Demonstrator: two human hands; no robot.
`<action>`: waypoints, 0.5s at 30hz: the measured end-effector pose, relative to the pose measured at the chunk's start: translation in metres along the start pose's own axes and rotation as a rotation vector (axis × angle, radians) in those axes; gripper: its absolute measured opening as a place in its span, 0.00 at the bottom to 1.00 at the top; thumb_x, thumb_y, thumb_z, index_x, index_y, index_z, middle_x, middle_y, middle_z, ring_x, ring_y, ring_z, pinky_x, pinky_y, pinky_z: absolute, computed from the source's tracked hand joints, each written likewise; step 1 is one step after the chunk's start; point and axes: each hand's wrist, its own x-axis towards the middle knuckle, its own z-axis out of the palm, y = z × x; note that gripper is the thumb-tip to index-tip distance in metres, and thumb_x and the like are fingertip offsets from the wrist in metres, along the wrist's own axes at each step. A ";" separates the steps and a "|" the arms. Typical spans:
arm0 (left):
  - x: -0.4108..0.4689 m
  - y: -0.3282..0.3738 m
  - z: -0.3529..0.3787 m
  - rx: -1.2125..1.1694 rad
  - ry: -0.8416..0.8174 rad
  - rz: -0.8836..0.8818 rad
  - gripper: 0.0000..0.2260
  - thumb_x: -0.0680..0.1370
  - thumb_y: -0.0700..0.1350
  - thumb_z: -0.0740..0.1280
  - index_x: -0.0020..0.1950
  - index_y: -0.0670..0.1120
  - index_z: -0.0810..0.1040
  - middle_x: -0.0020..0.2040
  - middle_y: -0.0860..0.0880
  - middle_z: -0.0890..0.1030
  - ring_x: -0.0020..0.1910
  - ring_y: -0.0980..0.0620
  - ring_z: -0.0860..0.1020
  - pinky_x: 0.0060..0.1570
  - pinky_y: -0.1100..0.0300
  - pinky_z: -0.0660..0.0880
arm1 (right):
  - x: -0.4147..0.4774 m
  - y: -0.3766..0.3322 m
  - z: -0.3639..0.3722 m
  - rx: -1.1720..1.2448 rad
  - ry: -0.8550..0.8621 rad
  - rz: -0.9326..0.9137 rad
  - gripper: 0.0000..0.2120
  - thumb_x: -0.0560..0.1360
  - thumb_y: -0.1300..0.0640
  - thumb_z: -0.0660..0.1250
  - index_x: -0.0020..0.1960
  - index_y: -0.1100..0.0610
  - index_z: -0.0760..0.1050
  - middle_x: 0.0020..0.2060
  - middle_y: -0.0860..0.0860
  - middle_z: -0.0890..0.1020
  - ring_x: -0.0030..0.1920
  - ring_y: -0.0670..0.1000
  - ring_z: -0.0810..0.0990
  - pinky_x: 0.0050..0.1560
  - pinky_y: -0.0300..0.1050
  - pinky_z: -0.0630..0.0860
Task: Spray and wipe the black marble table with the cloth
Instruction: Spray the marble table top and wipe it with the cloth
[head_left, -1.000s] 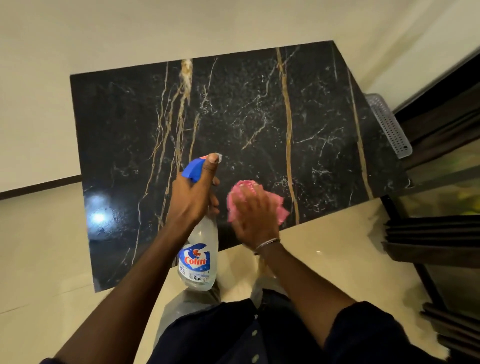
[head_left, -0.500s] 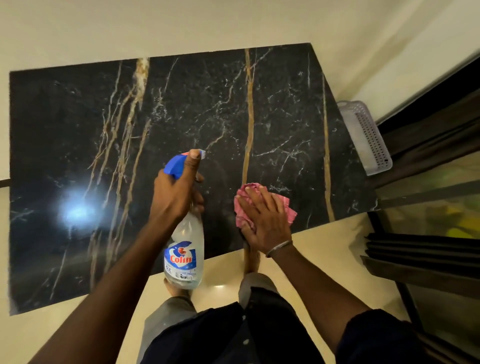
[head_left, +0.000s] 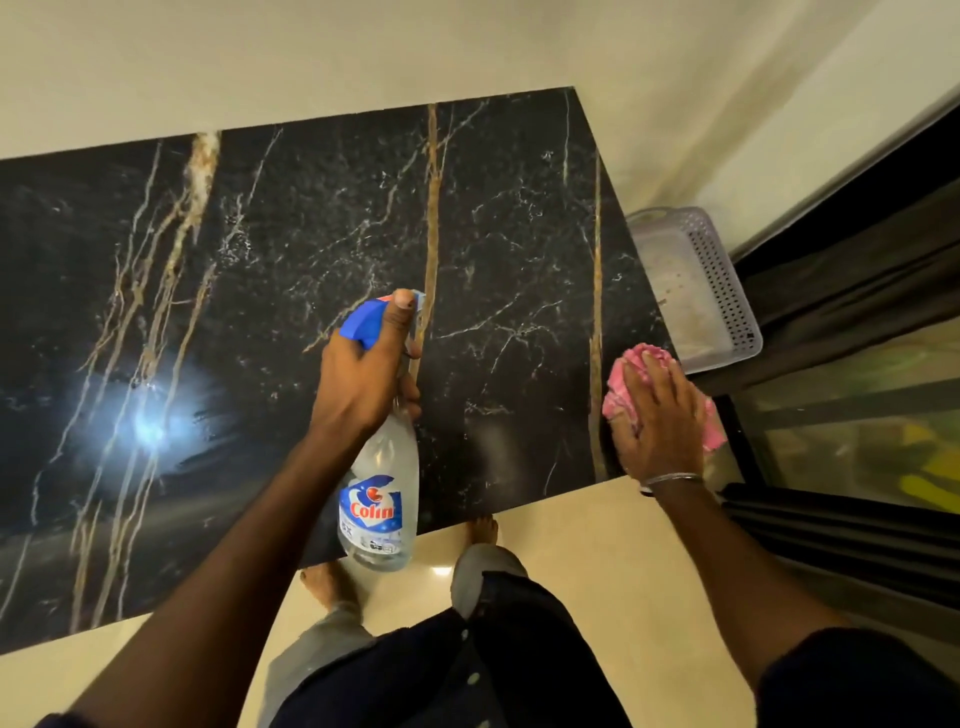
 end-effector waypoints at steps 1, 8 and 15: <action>0.001 0.002 0.000 -0.004 0.004 -0.003 0.15 0.81 0.59 0.58 0.42 0.54 0.77 0.31 0.47 0.77 0.24 0.49 0.77 0.22 0.61 0.74 | 0.004 0.007 -0.002 0.022 0.005 0.035 0.31 0.76 0.43 0.53 0.77 0.50 0.60 0.77 0.53 0.61 0.76 0.59 0.59 0.70 0.63 0.61; 0.010 0.005 -0.027 -0.029 0.001 -0.032 0.17 0.75 0.66 0.58 0.42 0.55 0.77 0.31 0.47 0.77 0.23 0.48 0.78 0.22 0.61 0.74 | 0.021 -0.022 0.002 0.044 0.044 0.205 0.30 0.76 0.43 0.51 0.76 0.52 0.61 0.77 0.56 0.60 0.76 0.62 0.57 0.70 0.65 0.61; 0.033 -0.011 -0.079 -0.068 -0.010 -0.055 0.24 0.74 0.66 0.59 0.53 0.47 0.78 0.39 0.43 0.80 0.26 0.47 0.78 0.23 0.59 0.75 | 0.041 -0.165 0.008 0.048 0.015 0.053 0.31 0.75 0.42 0.54 0.77 0.48 0.60 0.78 0.52 0.58 0.77 0.61 0.53 0.73 0.65 0.55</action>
